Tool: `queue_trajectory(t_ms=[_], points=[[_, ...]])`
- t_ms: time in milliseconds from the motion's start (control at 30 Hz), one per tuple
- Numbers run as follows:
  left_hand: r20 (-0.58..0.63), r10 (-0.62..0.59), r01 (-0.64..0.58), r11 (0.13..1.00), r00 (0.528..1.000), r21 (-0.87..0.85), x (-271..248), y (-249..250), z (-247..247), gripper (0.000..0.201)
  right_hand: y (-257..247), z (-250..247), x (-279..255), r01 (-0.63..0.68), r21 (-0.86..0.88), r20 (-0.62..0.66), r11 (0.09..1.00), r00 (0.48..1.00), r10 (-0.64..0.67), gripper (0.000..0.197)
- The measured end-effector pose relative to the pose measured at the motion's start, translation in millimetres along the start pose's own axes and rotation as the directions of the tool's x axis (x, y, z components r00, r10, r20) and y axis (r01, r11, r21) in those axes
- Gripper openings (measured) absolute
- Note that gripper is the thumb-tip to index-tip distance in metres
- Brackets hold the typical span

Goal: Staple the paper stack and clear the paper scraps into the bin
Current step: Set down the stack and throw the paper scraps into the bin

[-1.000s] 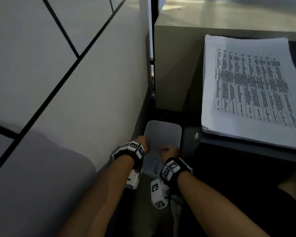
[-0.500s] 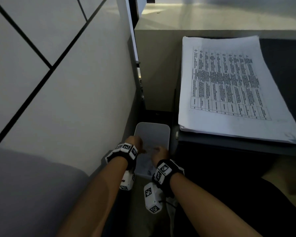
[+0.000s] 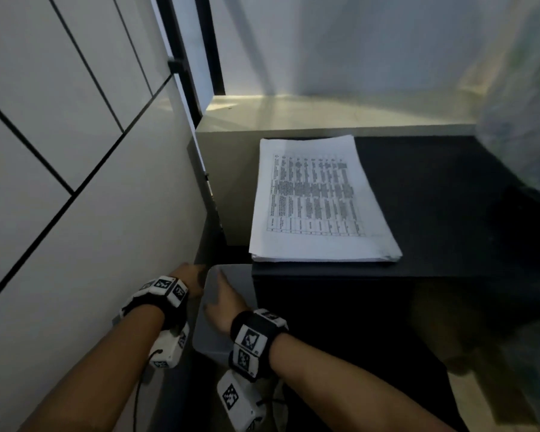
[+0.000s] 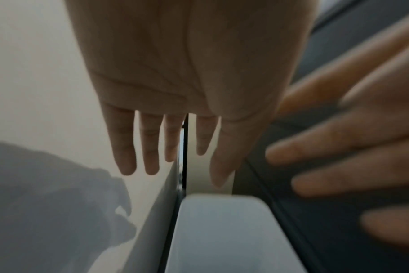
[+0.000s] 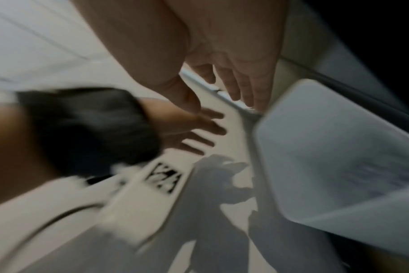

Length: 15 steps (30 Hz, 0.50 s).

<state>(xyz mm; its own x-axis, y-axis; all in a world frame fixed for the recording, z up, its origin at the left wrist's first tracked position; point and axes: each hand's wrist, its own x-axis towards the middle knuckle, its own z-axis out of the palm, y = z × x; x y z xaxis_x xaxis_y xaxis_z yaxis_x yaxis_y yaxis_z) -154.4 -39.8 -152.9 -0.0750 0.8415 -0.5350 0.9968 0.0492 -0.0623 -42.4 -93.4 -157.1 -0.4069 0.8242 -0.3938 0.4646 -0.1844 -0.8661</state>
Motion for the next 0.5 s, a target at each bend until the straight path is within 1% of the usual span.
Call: queue_trajectory(t_ms=[33,100,133,200,233,267,300,333,400,433,500], points=[[-0.057,-0.011,0.007,0.997,0.998,-0.071,-2,-4,-7,0.041,-10,-7,-13,0.047,-0.004,0.037,0.999,0.998,-0.047,0.067],[-0.114,-0.073,0.055,0.987,0.991,-0.15,-15,-3,-30,0.038,-23,-26,-41,0.131,-0.004,0.096,0.991,0.987,-0.13,0.071],[-0.155,-0.084,0.059,0.985,0.984,-0.16,-21,0,-44,0.033,-27,-37,-53,0.172,-0.01,0.099,0.985,0.98,-0.17,0.07],[-0.272,-0.076,0.028,0.984,0.959,-0.178,-38,14,-70,0.021,-33,-67,-77,0.245,-0.004,0.059,0.97,0.968,-0.244,0.064],[-0.311,-0.079,0.017,0.98,0.947,-0.196,-48,22,-82,0.014,-36,-85,-89,0.262,0.01,0.039,0.965,0.964,-0.262,0.06],[-0.366,-0.076,-0.009,0.974,0.927,-0.225,-54,30,-91,0.019,-36,-104,-99,0.272,0.016,0.013,0.962,0.962,-0.272,0.056],[-0.414,-0.08,-0.035,0.965,0.907,-0.262,-62,43,-102,0.024,-37,-125,-111,0.275,0.003,-0.019,0.961,0.961,-0.275,0.053],[-0.475,-0.062,-0.088,0.954,0.878,-0.287,-66,54,-111,0.022,-34,-147,-120,0.274,-0.031,-0.061,0.961,0.959,-0.276,0.049],[-0.565,-0.004,-0.204,0.93,0.825,-0.305,-71,81,-127,0.01,-26,-191,-139,0.247,-0.124,-0.16,0.961,0.951,-0.265,0.042],[-0.584,0.024,-0.253,0.915,0.812,-0.314,-72,97,-133,0.011,-19,-213,-148,0.218,-0.168,-0.213,0.961,0.944,-0.251,0.039],[-0.602,0.119,-0.349,0.895,0.789,-0.28,-77,132,-141,0.021,0,-254,-159,0.129,-0.254,-0.326,0.958,0.921,-0.211,0.035]])
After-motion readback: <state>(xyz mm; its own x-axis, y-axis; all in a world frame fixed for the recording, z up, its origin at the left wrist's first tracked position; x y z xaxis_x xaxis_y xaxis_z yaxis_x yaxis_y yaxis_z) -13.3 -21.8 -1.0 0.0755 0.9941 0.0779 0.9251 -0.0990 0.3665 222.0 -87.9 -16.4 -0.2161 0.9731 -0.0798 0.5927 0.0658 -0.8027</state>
